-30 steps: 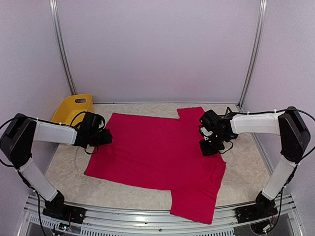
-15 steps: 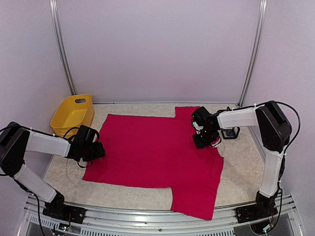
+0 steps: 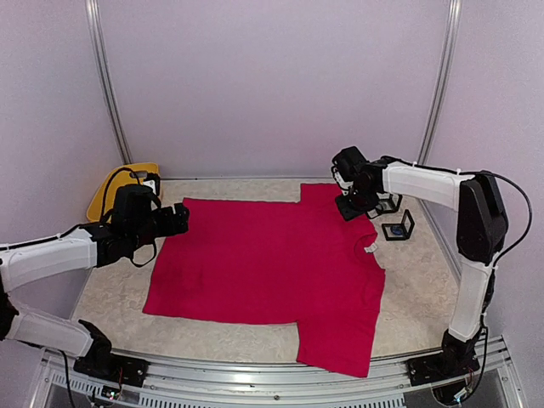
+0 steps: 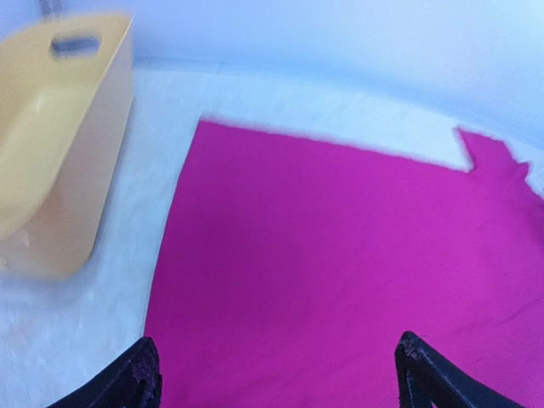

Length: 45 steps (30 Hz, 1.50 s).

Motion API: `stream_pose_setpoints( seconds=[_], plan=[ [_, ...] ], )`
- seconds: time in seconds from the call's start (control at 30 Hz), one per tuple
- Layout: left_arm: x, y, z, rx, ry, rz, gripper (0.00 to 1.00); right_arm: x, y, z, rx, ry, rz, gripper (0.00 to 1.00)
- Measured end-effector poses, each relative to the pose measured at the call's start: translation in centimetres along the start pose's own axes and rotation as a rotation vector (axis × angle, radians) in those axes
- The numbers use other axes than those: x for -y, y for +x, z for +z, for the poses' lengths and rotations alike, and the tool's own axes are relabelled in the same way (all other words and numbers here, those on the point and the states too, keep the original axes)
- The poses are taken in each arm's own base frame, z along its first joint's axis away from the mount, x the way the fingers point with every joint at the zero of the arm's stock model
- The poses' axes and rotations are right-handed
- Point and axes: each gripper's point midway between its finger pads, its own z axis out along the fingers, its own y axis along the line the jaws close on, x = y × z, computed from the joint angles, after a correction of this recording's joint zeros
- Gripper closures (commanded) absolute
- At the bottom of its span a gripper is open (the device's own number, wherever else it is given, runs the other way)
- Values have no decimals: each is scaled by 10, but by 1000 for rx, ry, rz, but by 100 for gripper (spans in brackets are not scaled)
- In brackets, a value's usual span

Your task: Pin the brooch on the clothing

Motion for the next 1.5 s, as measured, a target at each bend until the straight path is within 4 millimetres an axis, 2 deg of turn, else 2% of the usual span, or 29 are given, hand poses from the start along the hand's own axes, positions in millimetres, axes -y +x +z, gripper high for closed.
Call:
stream_pose_setpoints(
  seconds=[0.07,0.1,0.13,0.2,0.27,0.37,0.4,0.5,0.63,0.7,0.8,0.9,1.07,1.17,1.23,1.3,1.37,1.5],
  plan=[
    [28,-49,-27,164,90,48,1,9,-10,-16,41,-1,10,18],
    [36,-68,-40,232,125,58,1,12,-14,-26,76,-13,9,12],
    [41,-85,-52,298,150,58,1,16,-14,-36,108,-26,15,10],
    [38,-107,-70,398,161,48,1,22,-11,-59,190,-67,31,6],
    [24,-110,-75,456,139,26,1,26,-2,-80,291,-122,65,4],
    [-6,-82,-62,422,60,6,1,38,17,-98,432,-190,142,3],
    [-15,-71,-56,400,37,1,1,45,31,-97,456,-202,176,4],
    [-36,-42,-44,344,-18,-24,1,57,52,-88,460,-204,231,5],
    [-43,-35,-41,330,-36,-76,1,67,54,-78,415,-151,251,18],
    [-44,-35,-41,331,-35,-95,1,78,49,-71,372,-77,260,26],
    [-44,-34,-41,327,-34,-110,1,102,32,-58,305,78,253,46],
    [-44,-34,-41,324,-34,-112,1,116,21,-43,249,187,205,51],
    [-42,-32,-37,312,-31,-106,1,114,5,-5,130,230,75,65],
    [-38,-30,-30,288,-22,-95,1,113,0,20,48,252,20,67],
    [-34,-29,-23,267,-14,-85,1,114,7,35,-14,280,-4,67],
    [-29,-27,-16,246,-7,-76,1,116,23,46,-85,298,-29,67],
    [-26,-26,-10,227,-6,-69,1,118,39,52,-148,305,-49,67],
    [-20,-21,2,190,7,-59,1,121,50,56,-190,311,-60,69]
  ],
)
